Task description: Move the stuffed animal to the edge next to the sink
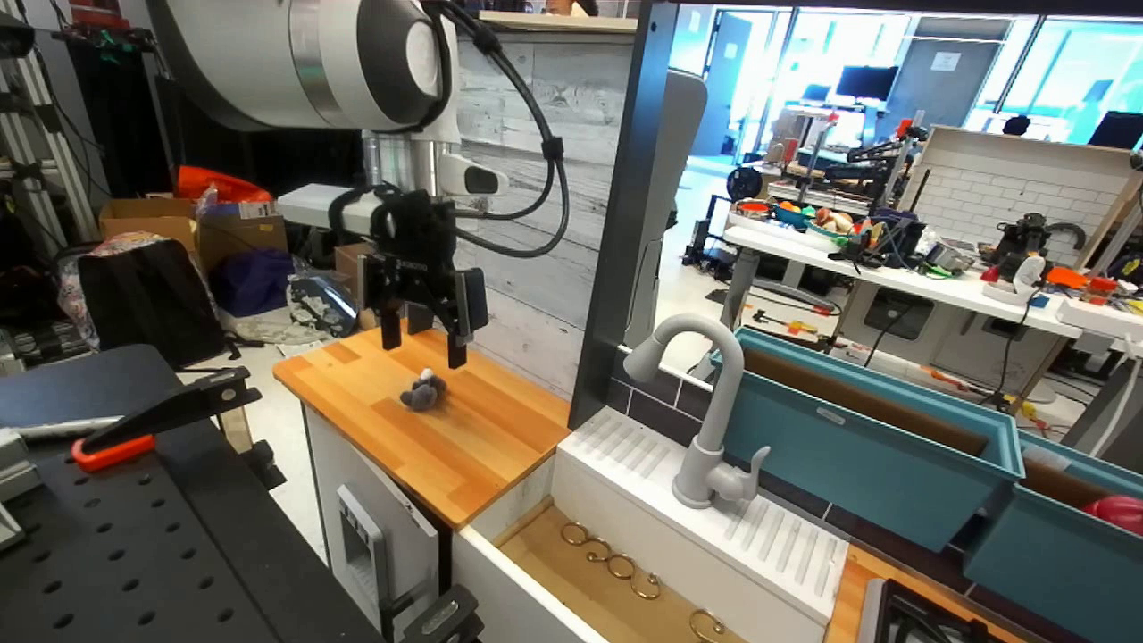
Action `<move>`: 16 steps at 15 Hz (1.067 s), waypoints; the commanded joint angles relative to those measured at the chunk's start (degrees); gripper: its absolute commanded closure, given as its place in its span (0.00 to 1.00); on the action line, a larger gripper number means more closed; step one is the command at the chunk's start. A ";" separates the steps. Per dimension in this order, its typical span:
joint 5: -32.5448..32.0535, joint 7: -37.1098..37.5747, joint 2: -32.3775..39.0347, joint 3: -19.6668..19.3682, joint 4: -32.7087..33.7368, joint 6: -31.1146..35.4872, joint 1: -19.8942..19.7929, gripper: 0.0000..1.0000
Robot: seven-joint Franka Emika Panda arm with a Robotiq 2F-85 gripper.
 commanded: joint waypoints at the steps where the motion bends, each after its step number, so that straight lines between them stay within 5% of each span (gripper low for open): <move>1: 1.51 -3.93 6.78 -0.24 6.87 -1.34 1.57 0.00; 16: 6.65 -20.67 20.95 6.20 19.76 2.99 -1.50 0.00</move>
